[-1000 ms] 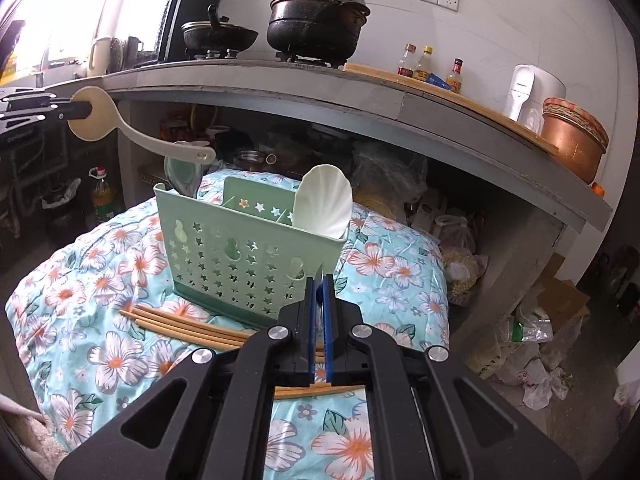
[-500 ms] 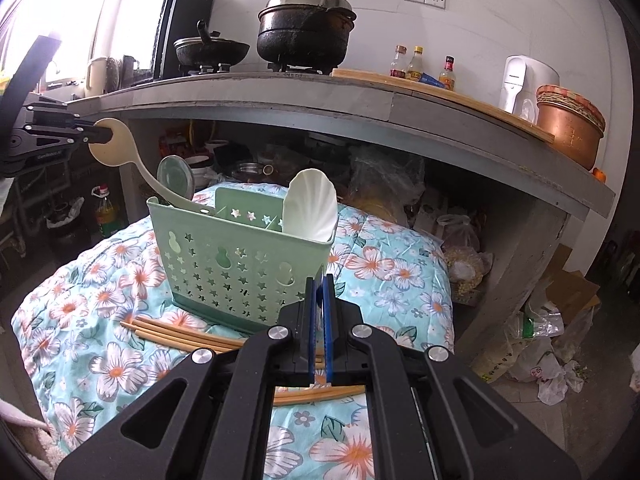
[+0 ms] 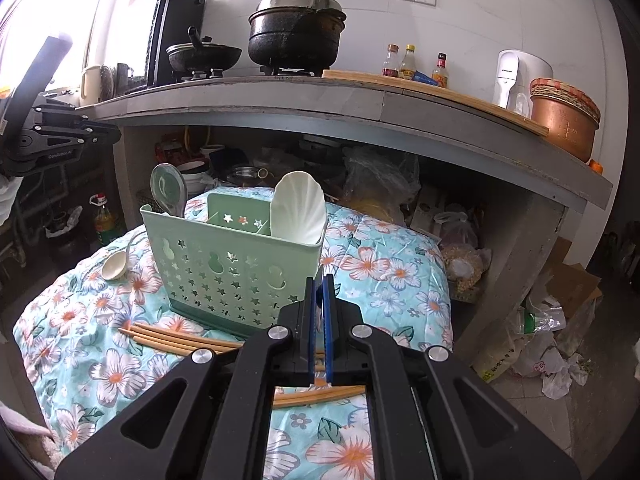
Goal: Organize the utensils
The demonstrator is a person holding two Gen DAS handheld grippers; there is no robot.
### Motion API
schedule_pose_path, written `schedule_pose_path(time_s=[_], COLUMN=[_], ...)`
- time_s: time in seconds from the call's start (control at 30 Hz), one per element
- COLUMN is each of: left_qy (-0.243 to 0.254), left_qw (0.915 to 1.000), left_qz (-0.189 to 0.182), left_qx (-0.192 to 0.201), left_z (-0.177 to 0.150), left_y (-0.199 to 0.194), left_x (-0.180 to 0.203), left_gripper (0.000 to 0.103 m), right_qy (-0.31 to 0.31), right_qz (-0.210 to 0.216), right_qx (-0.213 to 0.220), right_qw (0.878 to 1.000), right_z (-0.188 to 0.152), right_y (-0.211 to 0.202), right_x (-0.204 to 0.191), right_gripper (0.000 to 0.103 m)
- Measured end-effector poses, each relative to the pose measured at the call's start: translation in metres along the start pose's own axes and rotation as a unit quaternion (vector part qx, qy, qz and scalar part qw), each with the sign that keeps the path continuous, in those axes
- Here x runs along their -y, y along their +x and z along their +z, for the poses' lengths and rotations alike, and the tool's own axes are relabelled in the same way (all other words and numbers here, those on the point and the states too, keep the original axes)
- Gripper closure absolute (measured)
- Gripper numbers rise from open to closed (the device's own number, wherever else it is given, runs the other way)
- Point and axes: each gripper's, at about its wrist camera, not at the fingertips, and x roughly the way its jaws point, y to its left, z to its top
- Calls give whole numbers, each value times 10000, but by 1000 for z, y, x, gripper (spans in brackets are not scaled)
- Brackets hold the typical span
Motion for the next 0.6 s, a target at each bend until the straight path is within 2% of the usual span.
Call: schedule_pose_path(time_s=[0.17,0.23,0.27,0.3,0.33,0.37,0.4,0.43,0.47,0.5,0.53,0.6], left_qy=[-864,-1392,-1773,-2195,-2569,-2967,-3537,-3909,-4330,-4783,-5043,-5467], left_qw=[9958,9884,9806,9691,9562,9394,9103,8882,8602,8273,8084,7769], left_qz=[-297,-579,-787,-1042,-1289,-1549,-1900,-2108,-2327,-2532,-2605,-2666], left_qx=[-100,-186,-286,-421,-563,-743,-1009,-1179,-1358,-1505,-1558,-1630], left_z=[-18,-33,-45,-58,-70,-84,-105,-121,-139,-160,-174,-198], left_y=[3,8,14,21,30,40,55,66,77,90,96,109], left_x=[-27,-41,-50,-58,-66,-72,-79,-82,-84,-87,-86,-88], left_gripper=[98,92,84,82,82,82,82,82,82,83,83,83], right_qy=[37,58,68,78,93,103,107,104,100,95,90,74], right_qz=[15,19,16,17,27,35,35,33,32,30,27,26], right_qx=[-19,-21,-21,-24,-29,-38,-42,-47,-52,-56,-59,-75], right_qw=[10000,10000,10000,10000,9999,9999,9999,9999,9999,9999,9999,9999], right_z=[0,0,0,0,0,0,0,1,1,1,1,1], right_y=[1,2,2,2,2,3,3,4,4,4,4,4], right_x=[0,1,1,1,1,1,1,0,0,0,-1,-1], right_gripper=[100,100,100,100,100,100,100,100,100,100,100,100])
